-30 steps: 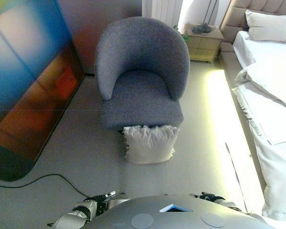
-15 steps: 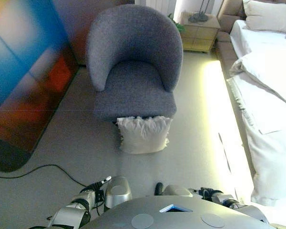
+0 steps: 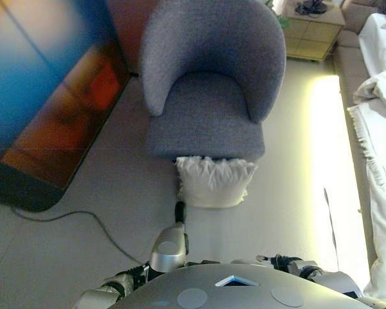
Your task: Pick up the cushion and take it to the sofa
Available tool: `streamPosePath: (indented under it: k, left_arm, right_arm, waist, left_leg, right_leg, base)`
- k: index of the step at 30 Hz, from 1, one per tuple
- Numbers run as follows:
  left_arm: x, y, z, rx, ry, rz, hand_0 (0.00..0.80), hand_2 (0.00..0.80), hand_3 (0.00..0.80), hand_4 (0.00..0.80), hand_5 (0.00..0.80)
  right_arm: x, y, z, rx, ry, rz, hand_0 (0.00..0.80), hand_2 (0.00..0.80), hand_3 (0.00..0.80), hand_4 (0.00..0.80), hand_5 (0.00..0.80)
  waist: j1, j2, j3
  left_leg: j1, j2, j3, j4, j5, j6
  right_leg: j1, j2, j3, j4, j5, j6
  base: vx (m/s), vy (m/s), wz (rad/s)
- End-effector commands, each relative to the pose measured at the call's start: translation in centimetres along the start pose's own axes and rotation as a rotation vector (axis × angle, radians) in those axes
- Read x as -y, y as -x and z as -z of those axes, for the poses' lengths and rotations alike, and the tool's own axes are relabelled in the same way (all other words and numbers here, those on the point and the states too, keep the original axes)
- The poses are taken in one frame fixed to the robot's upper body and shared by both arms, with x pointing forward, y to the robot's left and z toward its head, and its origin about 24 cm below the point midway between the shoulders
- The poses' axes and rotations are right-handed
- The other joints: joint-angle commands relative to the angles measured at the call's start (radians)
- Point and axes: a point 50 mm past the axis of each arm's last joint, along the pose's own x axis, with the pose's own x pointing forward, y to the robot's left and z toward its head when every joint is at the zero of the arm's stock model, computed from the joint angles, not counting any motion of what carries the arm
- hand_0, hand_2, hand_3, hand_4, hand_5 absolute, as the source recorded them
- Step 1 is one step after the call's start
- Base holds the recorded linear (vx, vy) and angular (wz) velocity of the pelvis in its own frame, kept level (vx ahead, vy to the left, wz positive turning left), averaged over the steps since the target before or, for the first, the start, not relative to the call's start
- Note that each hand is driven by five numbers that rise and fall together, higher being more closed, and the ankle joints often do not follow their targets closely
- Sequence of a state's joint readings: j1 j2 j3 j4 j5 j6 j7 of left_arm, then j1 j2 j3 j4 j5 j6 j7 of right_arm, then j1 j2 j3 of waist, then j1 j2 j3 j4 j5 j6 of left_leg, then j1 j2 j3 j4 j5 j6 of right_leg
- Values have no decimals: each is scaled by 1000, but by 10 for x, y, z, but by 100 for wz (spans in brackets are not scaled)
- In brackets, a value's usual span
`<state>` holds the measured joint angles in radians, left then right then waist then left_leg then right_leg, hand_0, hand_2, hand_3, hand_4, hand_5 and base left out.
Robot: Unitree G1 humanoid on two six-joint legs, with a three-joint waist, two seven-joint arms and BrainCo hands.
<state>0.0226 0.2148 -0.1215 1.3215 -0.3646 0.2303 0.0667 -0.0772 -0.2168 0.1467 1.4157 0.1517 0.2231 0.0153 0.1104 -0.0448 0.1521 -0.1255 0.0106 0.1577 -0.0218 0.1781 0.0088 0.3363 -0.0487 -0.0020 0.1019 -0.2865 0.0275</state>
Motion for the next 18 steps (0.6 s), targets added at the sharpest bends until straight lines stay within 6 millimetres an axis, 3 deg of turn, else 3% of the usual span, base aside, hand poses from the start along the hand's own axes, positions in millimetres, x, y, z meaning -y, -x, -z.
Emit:
streamPosePath:
  k: [1,2,4,5,7,8,9,11,13,15,18]
  left_arm:
    - [-5,0,0,10,-48,-13,0,0,0,0,0]
    - [-8,0,-5,27,-52,-16,0,0,0,0,0]
    - [-13,2,-18,61,-59,-26,0,0,0,0,0]
    - [-13,3,-27,79,-62,-28,0,0,0,0,0]
    - [-11,7,-46,115,-62,-21,0,0,0,0,0]
    - [-10,9,-55,133,-57,-18,0,0,0,0,0]
    - [-7,11,-64,148,-59,-17,0,0,0,0,0]
    - [-1,14,-78,178,-66,-11,0,0,0,0,0]
    - [4,15,-78,186,-55,2,0,0,0,0,0]
    - [7,13,-71,174,-29,14,0,0,0,0,0]
    - [7,10,-62,160,31,-10,0,0,0,0,0]
  right_arm:
    - [3,-1,8,14,-54,22,0,0,0,0,0]
    - [2,-1,6,28,-46,22,0,0,0,0,0]
    - [1,1,-8,77,0,24,0,0,0,0,0]
    - [0,2,-16,99,-7,28,0,0,0,0,0]
    - [-2,4,-29,134,-33,24,0,0,0,0,0]
    - [-2,6,-36,154,-36,21,0,0,0,0,0]
    - [-4,7,-43,173,-41,17,0,0,0,0,0]
    - [-8,10,-52,215,-65,5,0,0,0,0,0]
    - [-9,10,-54,239,-66,7,0,0,0,0,0]
    - [-9,9,-50,241,-17,12,0,0,0,0,0]
    - [-8,7,-43,225,94,11,0,0,0,0,0]
  waist:
    - [-8,-26,-74]
    - [-6,-35,-81]
    - [-13,-35,-82]
    - [-21,-26,-74]
    - [-23,-7,-52]
    - [-19,9,-42]
    - [-22,20,-27]
    - [-47,39,9]
    - [-67,43,21]
    - [-77,46,17]
    - [-69,37,-5]
  left_leg:
    - [-112,-25,-2,149,-203,21]
    - [-99,-38,1,142,-214,36]
    - [-44,-47,6,115,-238,53]
    - [-23,-43,3,102,-238,56]
    - [-6,-24,8,95,-232,41]
    - [5,-5,15,87,-228,29]
    - [27,11,16,73,-228,18]
    - [40,41,17,57,-232,3]
    - [44,58,23,36,-220,-5]
    - [69,80,21,14,-217,-15]
    - [75,105,6,8,-208,-32]
  right_leg:
    - [-25,-52,-144,338,66,101]
    - [-51,-68,-153,395,136,130]
    - [-161,-96,-159,467,229,143]
    - [-218,-89,-171,435,191,137]
    - [-302,-96,-245,345,134,111]
    - [-343,-126,-290,300,139,98]
    - [-388,-149,-307,260,152,94]
    - [-459,-172,-274,163,201,99]
    - [-467,-199,-230,61,295,112]
    - [-445,-206,-212,31,294,124]
    - [-388,-185,-220,-24,260,132]
  base:
    - [630,182,-40]
    - [585,151,-30]
    - [436,103,-12]
    - [282,38,-18]
    - [180,-47,-4]
    - [69,-113,6]
    - [-13,-152,-3]
    - [-42,-178,5]
    - [1,-173,23]
    - [115,-172,21]
    - [153,-261,22]
